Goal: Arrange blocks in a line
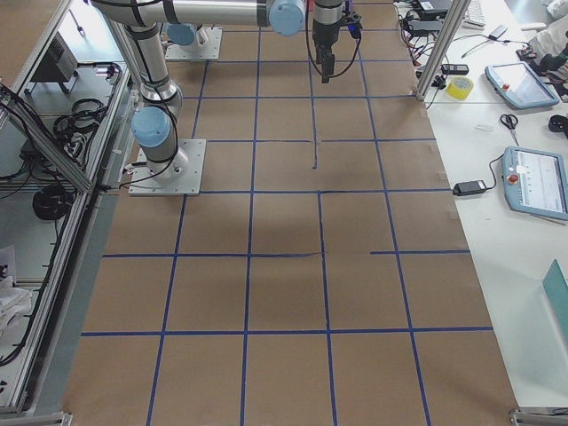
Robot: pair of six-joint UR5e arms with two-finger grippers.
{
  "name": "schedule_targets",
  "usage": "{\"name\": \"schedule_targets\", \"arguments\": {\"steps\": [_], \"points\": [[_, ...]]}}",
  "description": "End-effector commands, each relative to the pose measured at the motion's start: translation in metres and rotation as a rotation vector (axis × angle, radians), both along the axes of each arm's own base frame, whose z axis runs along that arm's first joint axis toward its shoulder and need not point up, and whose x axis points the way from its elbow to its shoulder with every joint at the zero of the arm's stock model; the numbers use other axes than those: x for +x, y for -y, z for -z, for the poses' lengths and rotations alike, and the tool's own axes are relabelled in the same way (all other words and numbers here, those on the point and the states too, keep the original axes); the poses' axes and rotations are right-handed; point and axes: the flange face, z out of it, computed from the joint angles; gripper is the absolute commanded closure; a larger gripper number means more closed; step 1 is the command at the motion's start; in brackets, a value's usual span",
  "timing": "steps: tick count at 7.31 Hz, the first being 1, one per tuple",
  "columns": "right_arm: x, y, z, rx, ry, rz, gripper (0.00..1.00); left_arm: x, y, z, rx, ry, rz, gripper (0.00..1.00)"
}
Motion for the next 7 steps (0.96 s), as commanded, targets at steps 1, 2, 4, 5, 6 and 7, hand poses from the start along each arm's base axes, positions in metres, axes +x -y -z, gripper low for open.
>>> {"name": "schedule_targets", "arguments": {"steps": [1,2,4,5,6,7], "points": [[-0.0004,0.0008,-0.0016,-0.006,-0.004,-0.004,0.00,-0.0004,-0.0007,-0.0010,-0.002,0.000,0.001,0.00],[-0.0006,0.0018,-0.0057,-0.017,-0.006,-0.004,0.00,-0.0005,-0.0012,-0.0018,-0.003,0.000,0.001,0.00],[-0.0052,0.0078,-0.0045,-0.037,-0.011,-0.016,0.00,-0.0003,-0.0008,-0.0002,0.000,0.002,0.000,0.00],[-0.0059,0.0084,-0.0068,-0.041,-0.010,-0.015,0.00,-0.0009,-0.0013,0.0013,0.003,0.003,0.001,0.00],[-0.0059,0.0080,-0.0090,-0.044,-0.010,-0.012,0.00,-0.0002,-0.0014,0.0028,0.006,0.003,0.000,0.00],[-0.0059,0.0079,-0.0089,-0.043,-0.009,-0.004,0.00,-0.0001,-0.0013,0.0020,0.004,0.003,0.000,0.00]]}}
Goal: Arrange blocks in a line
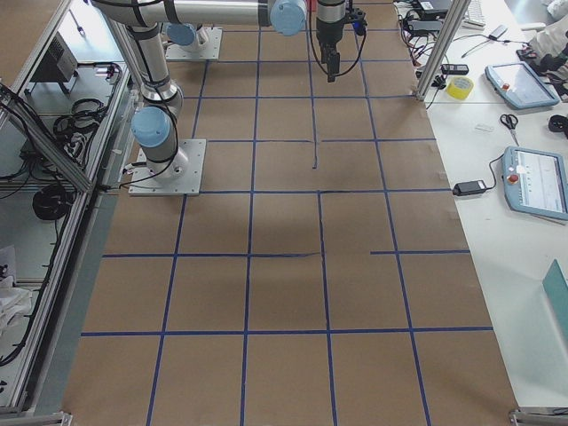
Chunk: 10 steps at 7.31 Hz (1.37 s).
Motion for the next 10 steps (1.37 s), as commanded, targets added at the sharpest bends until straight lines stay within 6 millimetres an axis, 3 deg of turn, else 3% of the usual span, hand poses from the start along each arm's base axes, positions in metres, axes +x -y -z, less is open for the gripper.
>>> {"name": "schedule_targets", "arguments": {"steps": [1,6,10], "points": [[0.000,0.000,-0.001,0.000,0.004,0.010,0.00,0.000,-0.001,0.000,0.000,0.002,0.000,0.00],[0.002,0.000,-0.001,0.000,0.013,0.005,0.00,0.000,-0.001,0.002,0.003,0.002,0.001,0.00],[0.003,0.001,-0.014,-0.023,0.013,0.001,0.00,-0.002,0.000,0.005,0.003,-0.001,0.002,0.00]]}}
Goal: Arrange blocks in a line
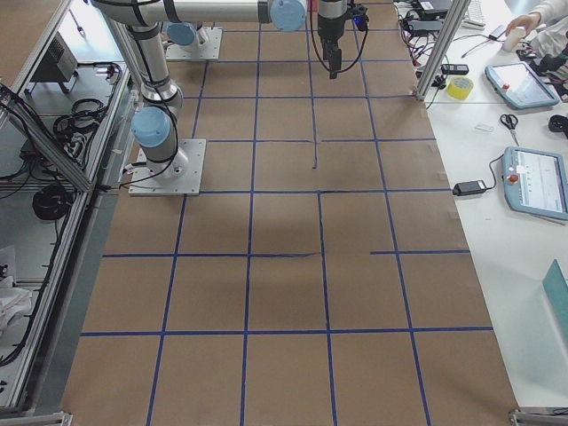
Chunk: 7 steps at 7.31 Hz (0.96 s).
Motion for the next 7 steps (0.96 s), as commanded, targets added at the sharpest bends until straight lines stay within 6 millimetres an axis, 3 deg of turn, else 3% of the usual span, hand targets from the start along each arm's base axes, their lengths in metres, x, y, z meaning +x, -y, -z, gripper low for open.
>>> {"name": "schedule_targets", "arguments": {"steps": [1,4,7], "points": [[0.0011,-0.0003,-0.0023,-0.002,0.005,0.006,0.00,-0.0008,0.0001,0.0021,0.003,0.001,0.002,0.00],[0.0012,-0.0001,-0.0025,-0.003,0.007,0.010,0.00,-0.0009,0.0070,0.0034,-0.008,0.000,0.003,0.00],[0.0014,0.0004,-0.0016,-0.002,0.009,0.008,0.00,-0.0018,0.0015,0.0013,-0.013,0.000,0.005,0.00]]}}
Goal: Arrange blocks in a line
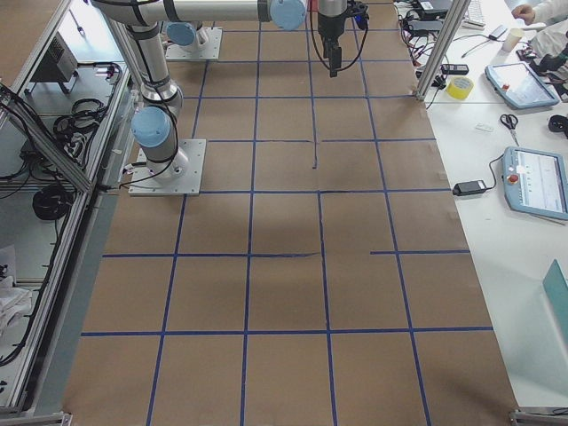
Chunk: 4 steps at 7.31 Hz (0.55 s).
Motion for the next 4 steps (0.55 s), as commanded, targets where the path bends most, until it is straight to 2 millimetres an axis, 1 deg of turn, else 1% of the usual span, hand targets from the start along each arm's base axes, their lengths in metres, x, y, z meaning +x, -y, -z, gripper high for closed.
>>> {"name": "schedule_targets", "arguments": {"steps": [1,4], "points": [[0.0000,0.0004,0.0004,-0.001,0.000,-0.001,0.00,-0.0018,-0.0009,-0.0001,-0.001,-0.001,0.002,0.00],[-0.0003,-0.0003,-0.0003,-0.001,-0.003,-0.002,0.00,-0.0011,-0.0018,-0.0010,-0.003,-0.001,0.002,0.00]]}}
